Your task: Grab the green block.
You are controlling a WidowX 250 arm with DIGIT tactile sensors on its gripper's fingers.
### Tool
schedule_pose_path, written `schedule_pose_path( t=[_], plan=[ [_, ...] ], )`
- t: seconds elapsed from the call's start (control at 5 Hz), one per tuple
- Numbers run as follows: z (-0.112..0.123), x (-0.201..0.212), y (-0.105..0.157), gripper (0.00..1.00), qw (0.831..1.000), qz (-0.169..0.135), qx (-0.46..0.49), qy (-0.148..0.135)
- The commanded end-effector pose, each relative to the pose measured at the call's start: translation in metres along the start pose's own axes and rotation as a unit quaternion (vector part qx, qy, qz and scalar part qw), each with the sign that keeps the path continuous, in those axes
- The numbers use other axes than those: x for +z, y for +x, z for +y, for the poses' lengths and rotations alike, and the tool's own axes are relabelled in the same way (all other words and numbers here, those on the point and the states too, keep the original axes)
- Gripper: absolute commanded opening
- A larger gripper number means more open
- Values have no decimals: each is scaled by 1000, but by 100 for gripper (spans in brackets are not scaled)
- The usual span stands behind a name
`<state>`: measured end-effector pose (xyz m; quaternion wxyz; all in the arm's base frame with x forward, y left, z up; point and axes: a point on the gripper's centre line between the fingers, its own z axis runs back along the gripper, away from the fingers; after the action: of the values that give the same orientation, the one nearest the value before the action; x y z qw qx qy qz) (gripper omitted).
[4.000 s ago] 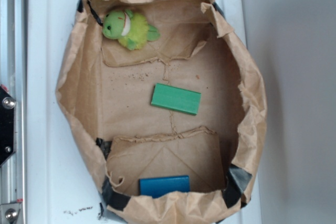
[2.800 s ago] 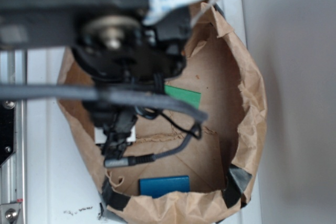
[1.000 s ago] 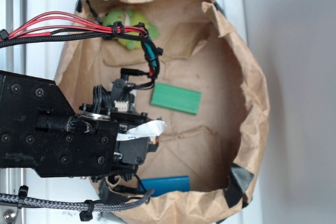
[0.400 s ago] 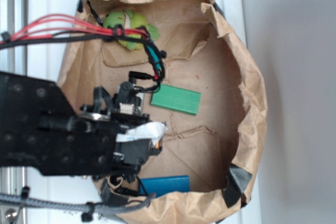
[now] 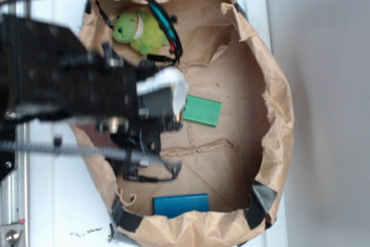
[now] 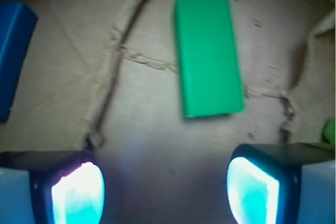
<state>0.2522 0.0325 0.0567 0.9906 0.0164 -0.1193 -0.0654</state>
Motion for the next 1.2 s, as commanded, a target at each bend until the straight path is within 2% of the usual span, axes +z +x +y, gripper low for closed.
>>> schedule_pose_path(
  t=[0.0,0.4,0.8,1.0],
  plan=[
    [14,33,12,100,1000,-23,-4,-13],
    [1,30,42,100,1000,-20,-17,4],
    [3,5,62,100,999,-7,-24,27],
    [1,-5,66,100,999,-2,-31,22]
  ],
)
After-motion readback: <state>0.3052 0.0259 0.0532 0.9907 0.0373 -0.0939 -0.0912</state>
